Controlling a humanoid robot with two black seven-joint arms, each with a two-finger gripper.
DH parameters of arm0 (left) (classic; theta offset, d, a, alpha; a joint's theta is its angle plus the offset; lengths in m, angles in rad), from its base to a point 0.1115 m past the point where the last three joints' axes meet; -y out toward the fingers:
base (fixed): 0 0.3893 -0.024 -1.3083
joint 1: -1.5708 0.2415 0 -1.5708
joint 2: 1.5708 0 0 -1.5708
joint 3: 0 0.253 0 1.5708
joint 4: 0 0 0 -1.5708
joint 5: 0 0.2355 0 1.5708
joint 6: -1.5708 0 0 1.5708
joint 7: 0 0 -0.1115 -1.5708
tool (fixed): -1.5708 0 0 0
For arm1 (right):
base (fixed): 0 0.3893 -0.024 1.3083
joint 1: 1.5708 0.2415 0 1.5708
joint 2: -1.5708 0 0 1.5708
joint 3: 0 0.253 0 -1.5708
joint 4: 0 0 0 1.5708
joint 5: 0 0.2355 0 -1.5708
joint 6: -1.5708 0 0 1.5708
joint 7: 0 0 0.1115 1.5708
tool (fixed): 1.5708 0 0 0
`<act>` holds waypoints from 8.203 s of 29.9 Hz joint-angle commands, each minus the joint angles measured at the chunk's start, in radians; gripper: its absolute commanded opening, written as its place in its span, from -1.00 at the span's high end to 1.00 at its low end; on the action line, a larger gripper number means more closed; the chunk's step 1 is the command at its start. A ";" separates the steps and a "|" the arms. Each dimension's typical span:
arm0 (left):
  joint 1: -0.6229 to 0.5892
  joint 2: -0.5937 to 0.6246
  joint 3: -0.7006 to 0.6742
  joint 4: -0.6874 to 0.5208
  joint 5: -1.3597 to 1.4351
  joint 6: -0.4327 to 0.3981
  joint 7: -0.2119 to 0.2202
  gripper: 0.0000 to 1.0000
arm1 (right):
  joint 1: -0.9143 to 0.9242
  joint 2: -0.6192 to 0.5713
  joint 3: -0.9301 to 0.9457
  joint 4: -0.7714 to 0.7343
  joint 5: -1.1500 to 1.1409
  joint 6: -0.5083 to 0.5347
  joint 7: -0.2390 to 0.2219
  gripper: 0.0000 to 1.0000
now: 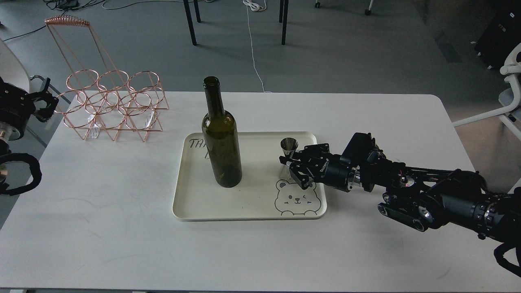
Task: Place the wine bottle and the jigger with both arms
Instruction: 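Carry the jigger off the tray and set it on the table beside the right arm, then withdraw the right gripper and move the left gripper toward the bottle, then grasp the green wine bottle neck with the left gripper, then lift the bottle off the tray and carry it over the copper rack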
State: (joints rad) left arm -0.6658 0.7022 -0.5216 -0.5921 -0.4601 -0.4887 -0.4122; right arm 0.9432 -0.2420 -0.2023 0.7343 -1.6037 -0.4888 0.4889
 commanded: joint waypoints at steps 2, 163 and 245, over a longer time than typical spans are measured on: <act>-0.001 0.005 0.000 0.000 0.000 0.000 0.000 -0.96 | 0.025 -0.074 0.043 0.001 0.010 0.000 0.000 0.95; -0.087 0.080 -0.014 -0.927 2.321 0.409 0.118 -0.35 | -0.098 -0.438 0.679 -0.234 1.860 0.977 0.000 -0.97; -0.387 0.312 0.052 -0.578 2.194 0.407 0.069 0.85 | -0.083 -0.441 0.670 -0.314 1.852 0.977 0.000 -0.97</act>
State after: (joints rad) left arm -1.0541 1.0240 -0.4700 -1.1752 1.7320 -0.0823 -0.3438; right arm 0.8589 -0.6815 0.4678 0.4200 0.2488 0.4887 0.4887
